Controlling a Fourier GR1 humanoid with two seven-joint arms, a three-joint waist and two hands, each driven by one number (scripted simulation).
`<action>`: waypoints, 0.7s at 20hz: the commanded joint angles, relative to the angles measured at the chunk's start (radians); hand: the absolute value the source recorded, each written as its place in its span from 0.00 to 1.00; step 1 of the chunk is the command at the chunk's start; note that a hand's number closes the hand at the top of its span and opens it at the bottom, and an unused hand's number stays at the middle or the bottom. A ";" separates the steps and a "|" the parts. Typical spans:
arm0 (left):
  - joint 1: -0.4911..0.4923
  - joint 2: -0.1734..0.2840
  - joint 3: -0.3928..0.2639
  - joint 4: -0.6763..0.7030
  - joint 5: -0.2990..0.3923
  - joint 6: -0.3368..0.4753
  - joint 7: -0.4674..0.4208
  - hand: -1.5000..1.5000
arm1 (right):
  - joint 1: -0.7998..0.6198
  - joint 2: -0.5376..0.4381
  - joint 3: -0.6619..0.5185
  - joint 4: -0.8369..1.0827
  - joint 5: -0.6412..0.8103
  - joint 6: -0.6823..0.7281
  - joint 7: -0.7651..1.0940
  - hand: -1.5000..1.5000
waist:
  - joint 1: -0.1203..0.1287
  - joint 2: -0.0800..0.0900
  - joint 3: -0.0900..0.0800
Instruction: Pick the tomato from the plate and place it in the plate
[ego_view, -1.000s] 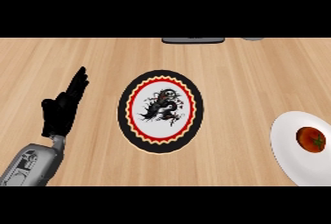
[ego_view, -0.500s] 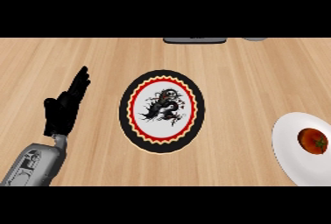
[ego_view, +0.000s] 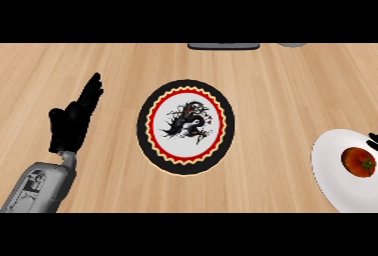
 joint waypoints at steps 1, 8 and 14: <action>0.088 0.003 0.023 -0.064 -0.008 -0.028 -0.011 0.50 | -0.065 0.057 0.050 0.048 0.088 -0.015 0.042 0.00 | 0.003 -0.001 0.000; 0.004 -0.061 0.044 0.018 -0.071 -0.043 -0.017 0.50 | -0.222 0.083 0.041 0.314 0.182 -0.083 -0.010 0.00 | 0.000 0.000 0.000; 0.006 -0.088 0.065 -0.017 -0.110 -0.048 0.023 0.50 | -0.279 0.076 0.006 0.470 0.204 -0.132 -0.089 0.00 | 0.001 0.000 0.000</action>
